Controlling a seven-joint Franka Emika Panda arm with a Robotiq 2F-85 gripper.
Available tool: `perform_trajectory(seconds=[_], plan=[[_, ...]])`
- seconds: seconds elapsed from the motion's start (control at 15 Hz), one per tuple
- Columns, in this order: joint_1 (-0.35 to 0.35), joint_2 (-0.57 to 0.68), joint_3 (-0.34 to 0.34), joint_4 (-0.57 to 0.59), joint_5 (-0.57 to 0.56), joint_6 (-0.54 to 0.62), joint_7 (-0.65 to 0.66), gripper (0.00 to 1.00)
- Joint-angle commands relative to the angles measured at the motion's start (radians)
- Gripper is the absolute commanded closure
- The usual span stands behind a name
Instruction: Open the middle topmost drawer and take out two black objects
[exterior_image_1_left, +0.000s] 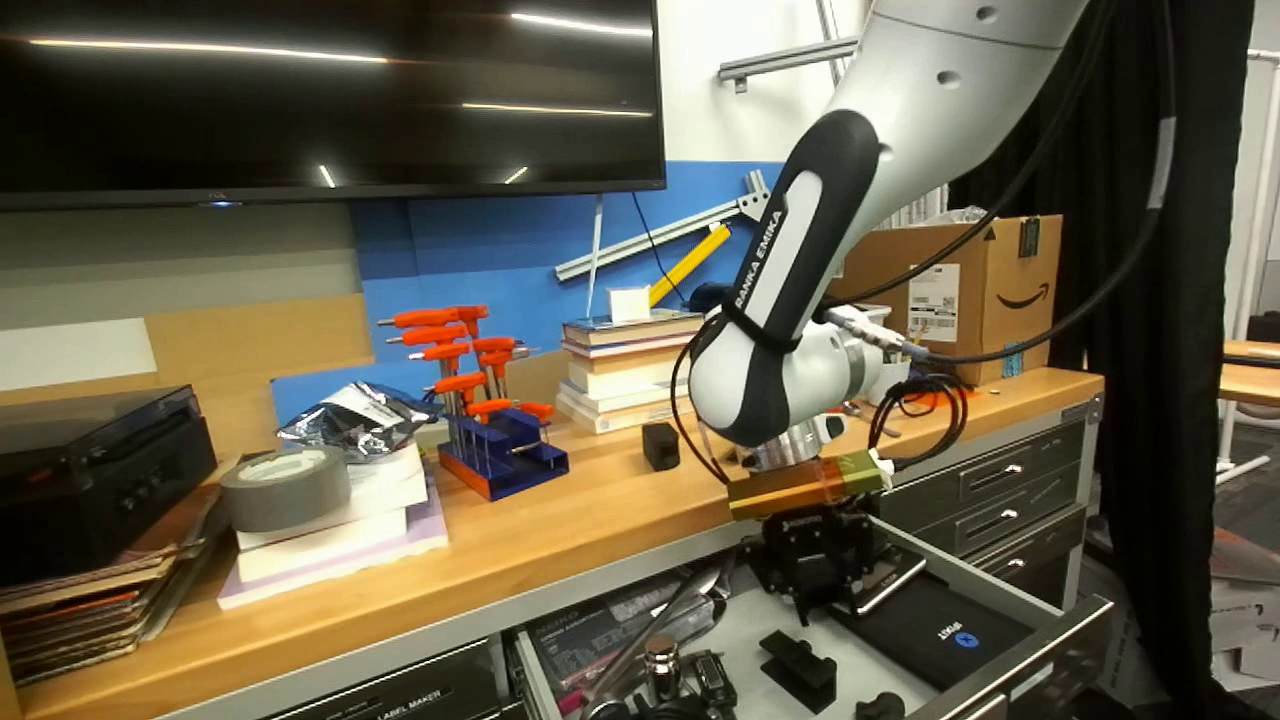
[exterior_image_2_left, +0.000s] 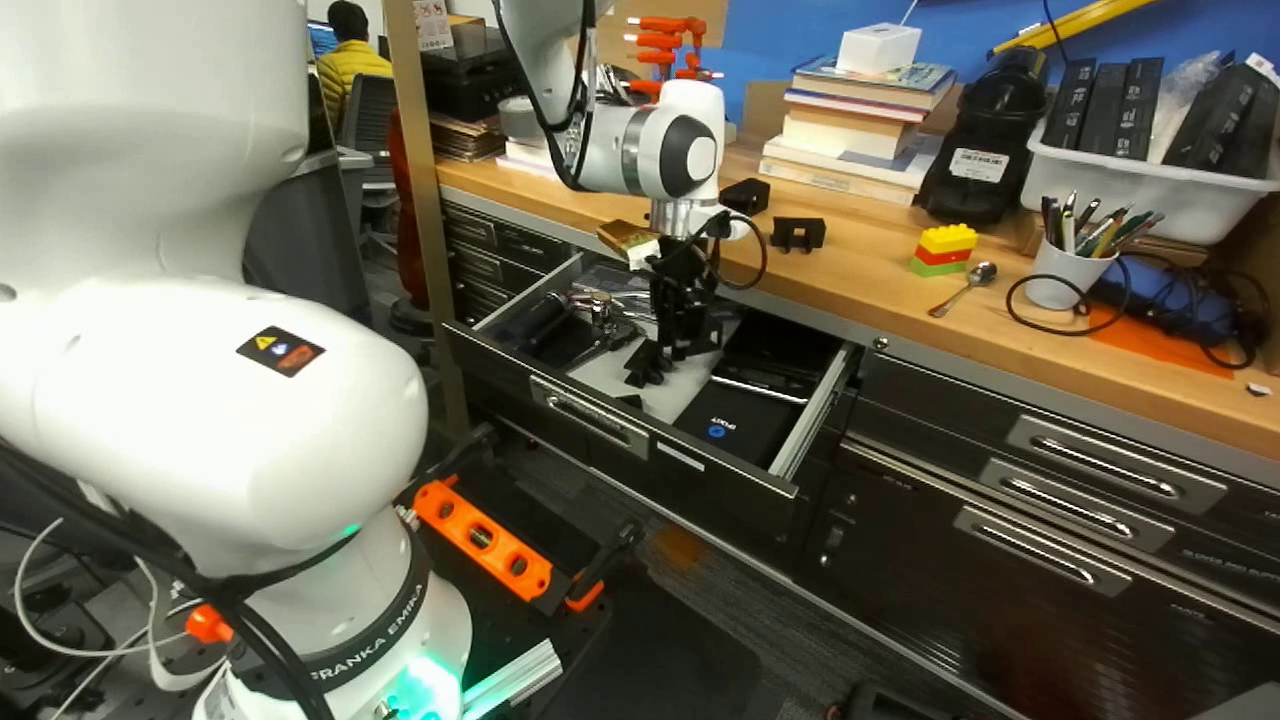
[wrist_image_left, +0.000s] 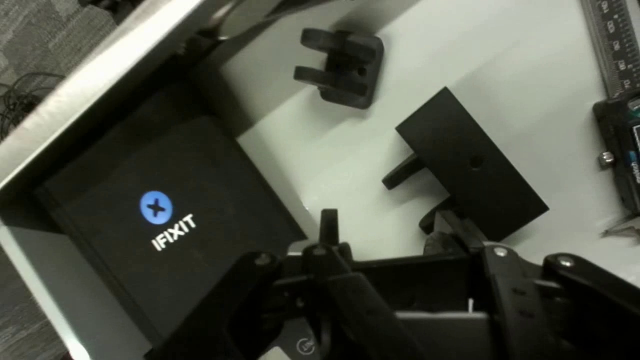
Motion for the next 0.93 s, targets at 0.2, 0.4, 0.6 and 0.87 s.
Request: perform_trajectory(seconds=[0.2,0.4,0.6,0.87], plan=[[-0.073,-0.192,0.031,-0.066,-0.086,-0.007,0.063,0.74],[-0.095,-0.2,0.039,-0.021,-0.125,0.026,0.109,0.74],[-0.116,-0.176,0.041,0.05,-0.155,0.06,0.152,0.74],[-0.149,-0.131,0.032,0.161,-0.175,0.076,0.19,0.74]])
